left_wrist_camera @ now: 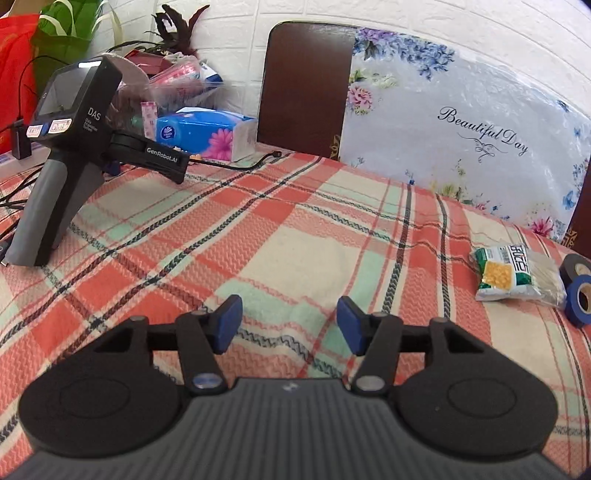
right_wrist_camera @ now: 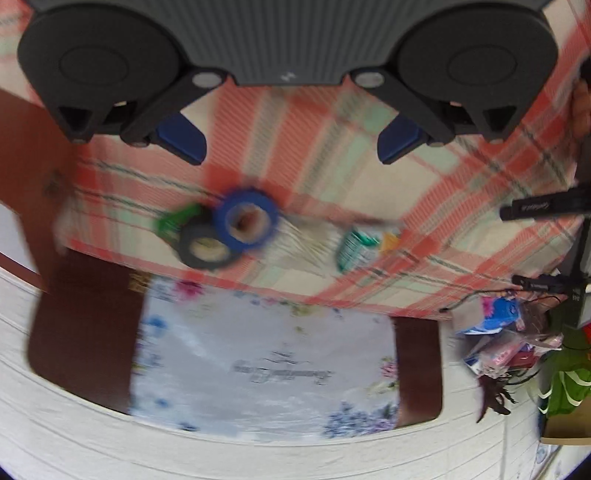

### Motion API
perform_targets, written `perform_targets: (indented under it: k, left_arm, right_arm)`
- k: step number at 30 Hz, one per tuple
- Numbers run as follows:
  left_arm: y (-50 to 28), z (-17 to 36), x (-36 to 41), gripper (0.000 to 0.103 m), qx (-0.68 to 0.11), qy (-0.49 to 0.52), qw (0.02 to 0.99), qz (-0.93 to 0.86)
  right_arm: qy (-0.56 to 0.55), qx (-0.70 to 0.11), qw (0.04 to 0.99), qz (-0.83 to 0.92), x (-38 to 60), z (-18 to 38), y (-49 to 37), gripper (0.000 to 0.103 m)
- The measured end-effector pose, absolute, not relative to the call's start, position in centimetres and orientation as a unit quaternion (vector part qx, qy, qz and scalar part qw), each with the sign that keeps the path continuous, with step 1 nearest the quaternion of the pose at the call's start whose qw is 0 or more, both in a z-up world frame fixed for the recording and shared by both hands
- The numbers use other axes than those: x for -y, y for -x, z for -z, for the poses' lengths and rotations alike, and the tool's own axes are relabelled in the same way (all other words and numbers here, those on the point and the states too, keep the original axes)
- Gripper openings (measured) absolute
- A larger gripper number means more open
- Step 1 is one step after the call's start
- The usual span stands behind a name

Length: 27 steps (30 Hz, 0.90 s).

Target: Organize objects

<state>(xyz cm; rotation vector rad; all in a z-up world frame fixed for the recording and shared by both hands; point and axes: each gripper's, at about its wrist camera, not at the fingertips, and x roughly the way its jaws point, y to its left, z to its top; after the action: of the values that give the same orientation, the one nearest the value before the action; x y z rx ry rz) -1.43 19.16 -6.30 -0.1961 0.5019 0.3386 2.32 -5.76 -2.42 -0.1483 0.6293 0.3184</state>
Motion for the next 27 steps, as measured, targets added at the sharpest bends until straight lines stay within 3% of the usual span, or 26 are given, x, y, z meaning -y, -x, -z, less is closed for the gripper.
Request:
perform_targets:
  k: [3, 6, 7, 9, 14, 15, 16, 22, 27]
  left_arm:
    - [0.8, 6.2, -18.0, 0.059, -0.253, 0.068, 0.953, -0.150]
    - [0.9, 6.6, -18.4, 0.059, -0.249, 0.083, 0.955, -0.142]
    - [0.8, 6.6, -18.7, 0.059, -0.247, 0.089, 0.955, -0.141]
    - [0.8, 6.8, -18.8, 0.059, -0.245, 0.092, 0.955, -0.140]
    - [0.9, 6.7, -18.8, 0.059, -0.243, 0.097, 0.955, -0.138]
    - [0.9, 6.7, -18.8, 0.059, -0.243, 0.098, 0.955, -0.137]
    - [0.8, 6.7, -18.8, 0.059, -0.243, 0.099, 0.955, -0.136]
    - [0.8, 6.3, -18.7, 0.059, -0.251, 0.100, 0.955, -0.124]
    - [-1.2, 4.1, -20.1, 0.061, -0.241, 0.292, 0.924, -0.057]
  right_arm:
    - [0.082, -0.306, 0.935, -0.159, 1.5, 2.6, -6.4, 0.073]
    - [0.107, -0.311, 0.932, -0.152, -1.5, 3.5, -9.8, 0.063]
    - [0.111, -0.328, 0.926, -0.150, -2.1, 4.1, -10.9, 0.052]
    - [0.090, -0.323, 0.929, -0.159, -2.1, 4.4, -10.9, 0.039]
    - [0.073, -0.332, 0.919, -0.201, -0.6, 4.3, -7.2, 0.032]
    - [0.061, -0.340, 0.914, -0.213, 0.3, 4.2, -6.1, 0.025]
    - [0.046, -0.355, 0.908, -0.219, 1.5, 4.2, -5.1, 0.005]
    - [0.004, -0.369, 0.908, -0.200, 10.0, 4.6, 1.4, 0.004]
    - [-0.018, -0.385, 0.905, -0.179, 13.2, 5.5, 2.7, 0.007]
